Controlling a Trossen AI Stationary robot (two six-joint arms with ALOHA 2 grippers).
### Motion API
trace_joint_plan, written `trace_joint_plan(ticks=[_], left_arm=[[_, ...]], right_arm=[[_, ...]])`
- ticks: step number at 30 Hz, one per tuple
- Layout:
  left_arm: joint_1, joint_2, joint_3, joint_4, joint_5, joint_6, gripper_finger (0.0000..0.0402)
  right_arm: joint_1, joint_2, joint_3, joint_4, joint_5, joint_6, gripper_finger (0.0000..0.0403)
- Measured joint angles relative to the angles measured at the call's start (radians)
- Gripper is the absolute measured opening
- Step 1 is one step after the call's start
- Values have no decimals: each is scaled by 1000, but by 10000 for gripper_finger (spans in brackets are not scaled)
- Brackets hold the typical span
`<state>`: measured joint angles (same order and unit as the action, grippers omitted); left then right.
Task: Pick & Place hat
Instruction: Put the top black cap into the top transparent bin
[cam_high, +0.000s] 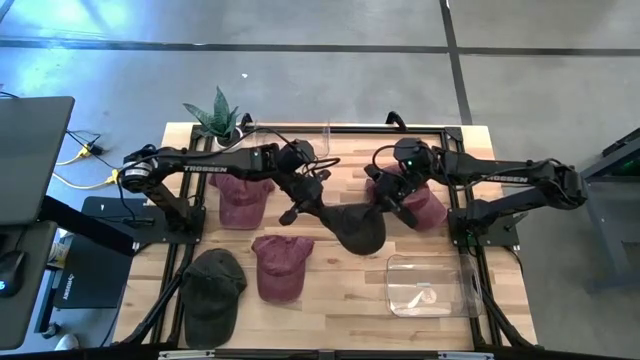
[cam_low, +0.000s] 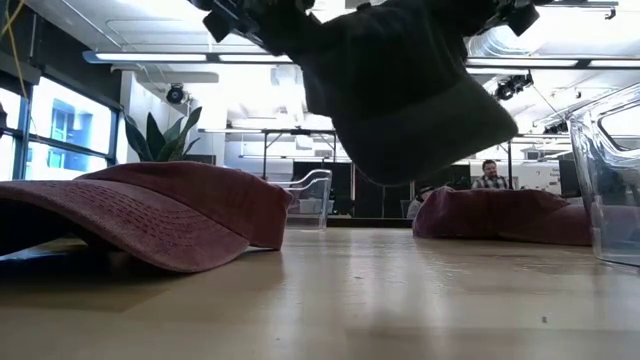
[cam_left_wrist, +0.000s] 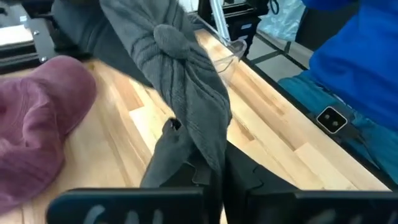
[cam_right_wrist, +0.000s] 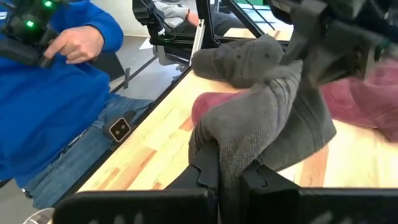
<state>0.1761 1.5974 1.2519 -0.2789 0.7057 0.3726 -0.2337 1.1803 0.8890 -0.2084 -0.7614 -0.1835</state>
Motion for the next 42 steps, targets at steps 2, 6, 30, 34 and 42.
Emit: trace_joint_plan(ticks=[2,6,30,34,42], left_arm=[[0,11,0,6,5,14,8],[2,10,0,36,7,19,2],[47,-191,0,-189,-121,49,0],[47,-191,0,-203,-126,50,0],[47,-191,0,-195,-125,56,0]], right_arm=[[0,0,0,-12,0,-1,8],[0,0,0,-21,0,4,6],[-11,46,2,117,102,40,107],[-34,33,2,98,110,49,188],[-36,83,2,10,234,-88,262]])
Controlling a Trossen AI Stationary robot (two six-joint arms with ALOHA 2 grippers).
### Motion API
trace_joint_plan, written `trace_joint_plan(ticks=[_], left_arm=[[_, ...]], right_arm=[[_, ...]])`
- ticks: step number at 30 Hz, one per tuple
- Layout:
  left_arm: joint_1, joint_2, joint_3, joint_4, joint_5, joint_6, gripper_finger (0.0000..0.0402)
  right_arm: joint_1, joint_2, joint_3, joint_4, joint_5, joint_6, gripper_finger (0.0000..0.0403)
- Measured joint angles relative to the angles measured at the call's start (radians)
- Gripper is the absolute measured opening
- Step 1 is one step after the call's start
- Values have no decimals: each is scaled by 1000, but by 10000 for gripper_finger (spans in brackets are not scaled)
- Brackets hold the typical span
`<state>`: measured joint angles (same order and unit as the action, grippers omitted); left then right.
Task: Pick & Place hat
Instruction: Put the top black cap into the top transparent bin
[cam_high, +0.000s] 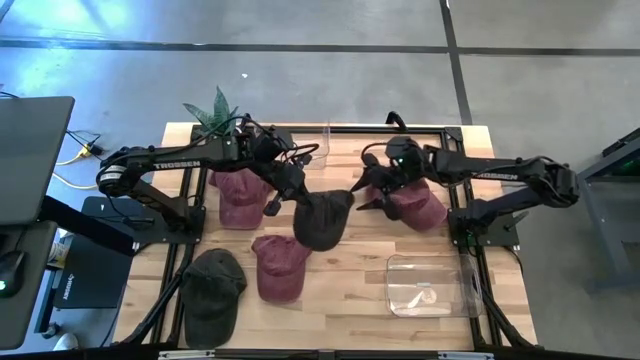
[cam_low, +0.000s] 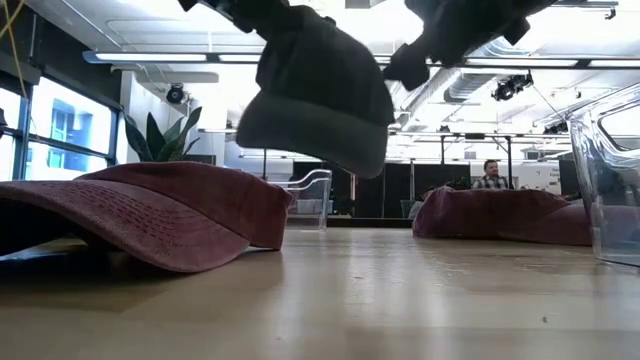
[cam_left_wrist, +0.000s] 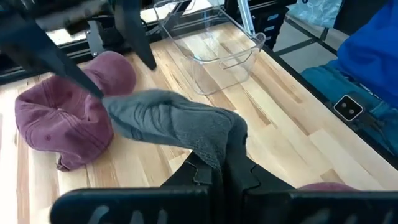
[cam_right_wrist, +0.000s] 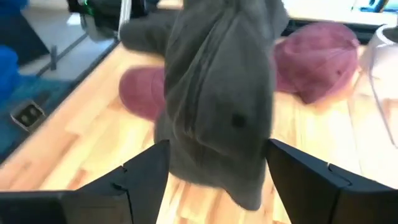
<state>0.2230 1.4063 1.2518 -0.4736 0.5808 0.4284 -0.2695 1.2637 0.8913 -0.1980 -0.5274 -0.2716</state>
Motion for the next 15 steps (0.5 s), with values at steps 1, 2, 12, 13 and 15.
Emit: trace_joint_plan(ticks=[1,2,12,13,15], left_arm=[[0,0,0,0,0,7,0],[0,0,0,0,-1,13,0],[0,0,0,0,-13,12,0],[0,0,0,0,-14,12,0],[0,0,0,1,-16,13,0]], right_arm=[[0,14,0,17,-5,-13,262],[0,29,0,38,-5,-21,260],[-68,78,0,91,62,5,254],[-76,80,0,91,39,5,256],[-81,95,0,108,-14,0,261]])
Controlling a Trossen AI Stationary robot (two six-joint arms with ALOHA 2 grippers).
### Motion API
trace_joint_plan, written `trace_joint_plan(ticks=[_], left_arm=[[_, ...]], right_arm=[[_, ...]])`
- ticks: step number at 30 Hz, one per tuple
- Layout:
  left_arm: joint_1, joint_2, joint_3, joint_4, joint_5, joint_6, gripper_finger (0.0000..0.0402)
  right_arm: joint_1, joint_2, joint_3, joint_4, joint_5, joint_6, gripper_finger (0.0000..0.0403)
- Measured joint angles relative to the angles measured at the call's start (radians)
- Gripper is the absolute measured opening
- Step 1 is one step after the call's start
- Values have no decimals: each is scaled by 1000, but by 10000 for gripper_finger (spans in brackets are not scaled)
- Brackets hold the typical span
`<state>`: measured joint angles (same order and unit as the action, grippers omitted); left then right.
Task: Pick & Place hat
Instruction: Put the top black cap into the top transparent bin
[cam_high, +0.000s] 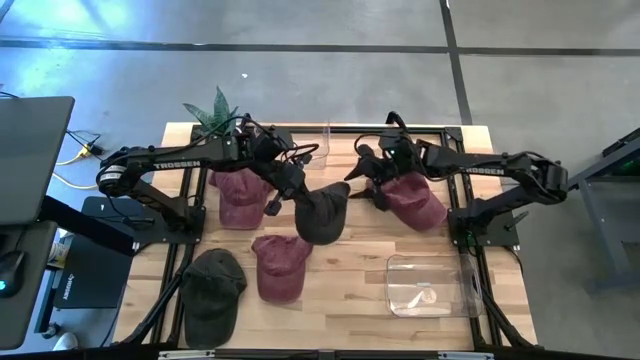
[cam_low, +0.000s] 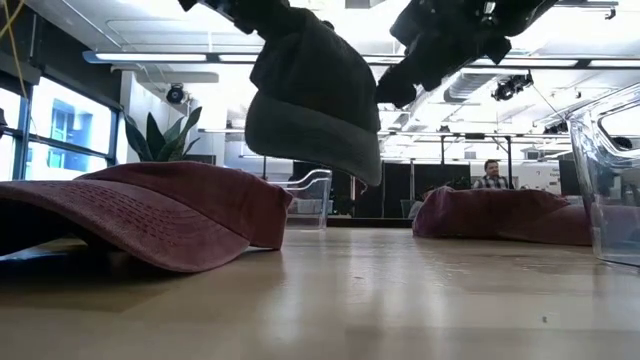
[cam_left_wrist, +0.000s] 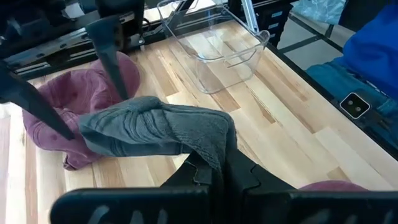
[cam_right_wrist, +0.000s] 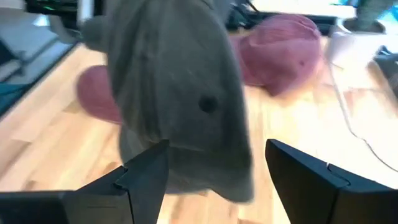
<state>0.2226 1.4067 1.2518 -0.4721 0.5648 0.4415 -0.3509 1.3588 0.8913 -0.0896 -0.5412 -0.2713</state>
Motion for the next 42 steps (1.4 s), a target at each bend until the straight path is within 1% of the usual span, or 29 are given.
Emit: trace_joint_plan(ticks=[2,4,6,7,9,11,14,15,16,19,21,22,24,27,29,32,34,36,38,42], left_arm=[[0,0,0,1,-10,4,0],[0,0,0,2,-26,6,0],[0,0,0,-2,-39,7,0],[0,0,0,-4,-45,7,0],[0,0,0,-11,-54,7,0],[0,0,0,-11,-69,7,0],[0,0,0,-14,-96,7,0],[0,0,0,-13,-107,7,0],[0,3,0,-9,-114,3,0],[0,35,0,7,-110,-14,3],[0,55,-2,-11,-97,-48,17],[0,68,-1,0,-89,-54,27],[0,97,1,6,-81,-71,57],[0,135,-1,32,-65,-107,113],[1,155,0,52,-35,-111,154],[1,172,7,57,19,-112,213],[0,176,26,50,26,-132,247],[0,176,46,30,28,-133,271],[0,176,73,8,4,-133,288],[-1,176,122,4,-63,-158,300]], right_arm=[[0,28,0,20,-64,-10,263],[7,60,0,38,-149,-40,261],[15,80,0,46,-203,-52,248],[20,84,0,52,-214,-51,235],[24,84,0,53,-216,-45,199],[28,84,0,52,-213,-32,147],[39,76,0,51,-212,-20,52],[42,71,0,51,-214,-23,27],[45,66,0,48,-214,-26,14],[50,51,0,43,-212,-10,25],[51,40,0,38,-195,-1,25],[51,33,0,32,-183,-2,18],[51,27,0,8,-160,-18,7],[51,27,0,-3,-152,-13,11],[51,27,0,-7,-139,-9,13],[51,27,0,-39,-108,-19,5],[51,27,0,-54,-96,-20,6],[51,27,0,-72,-72,-19,10],[51,27,0,-93,-45,-21,9],[50,27,0,-93,-33,-23,5]])
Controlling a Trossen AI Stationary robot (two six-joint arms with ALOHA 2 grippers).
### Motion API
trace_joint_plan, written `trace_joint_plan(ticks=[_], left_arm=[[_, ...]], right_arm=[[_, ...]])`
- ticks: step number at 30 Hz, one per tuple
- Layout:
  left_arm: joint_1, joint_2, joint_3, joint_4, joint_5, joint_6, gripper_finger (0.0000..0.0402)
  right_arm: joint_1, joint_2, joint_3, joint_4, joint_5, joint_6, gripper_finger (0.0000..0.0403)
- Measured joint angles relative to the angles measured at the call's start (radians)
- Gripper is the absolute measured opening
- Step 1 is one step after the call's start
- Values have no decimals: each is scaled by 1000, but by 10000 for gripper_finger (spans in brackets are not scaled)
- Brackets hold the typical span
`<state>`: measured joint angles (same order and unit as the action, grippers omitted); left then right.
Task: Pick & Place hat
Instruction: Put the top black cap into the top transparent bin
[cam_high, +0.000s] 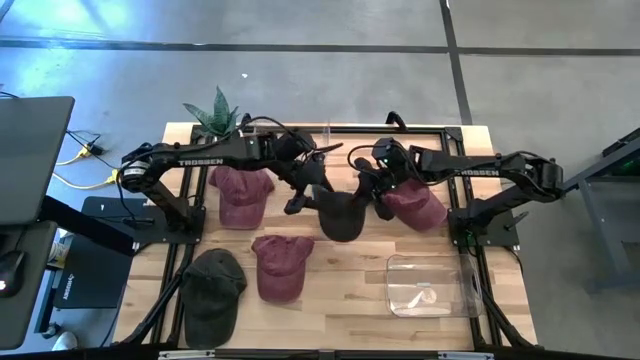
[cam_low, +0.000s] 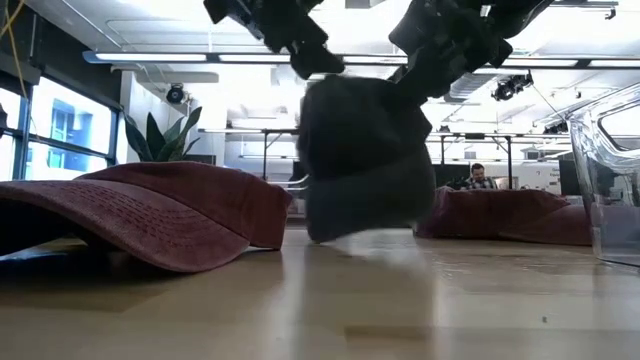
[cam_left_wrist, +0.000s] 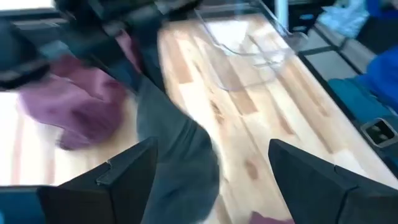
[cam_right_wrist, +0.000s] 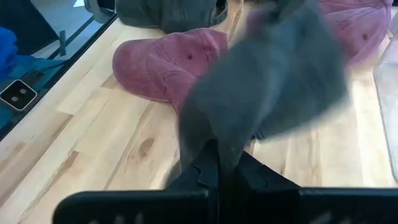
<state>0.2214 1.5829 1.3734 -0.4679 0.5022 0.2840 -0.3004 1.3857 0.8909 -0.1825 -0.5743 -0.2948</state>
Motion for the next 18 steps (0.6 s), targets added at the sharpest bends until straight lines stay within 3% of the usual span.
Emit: trace_joint_plan(ticks=[2,6,8,15,18], left_arm=[[-9,0,8,1,-50,-4,300],[-33,42,10,25,-285,-5,301],[-34,66,7,22,-326,-5,301],[-32,107,10,76,-283,37,301],[-26,131,5,54,-180,51,301]], right_arm=[[0,0,0,0,0,-1,9],[0,0,0,0,0,-2,7],[0,0,0,-1,-1,-18,4],[0,0,0,-2,-12,-25,8],[0,0,0,-5,-15,-25,4]])
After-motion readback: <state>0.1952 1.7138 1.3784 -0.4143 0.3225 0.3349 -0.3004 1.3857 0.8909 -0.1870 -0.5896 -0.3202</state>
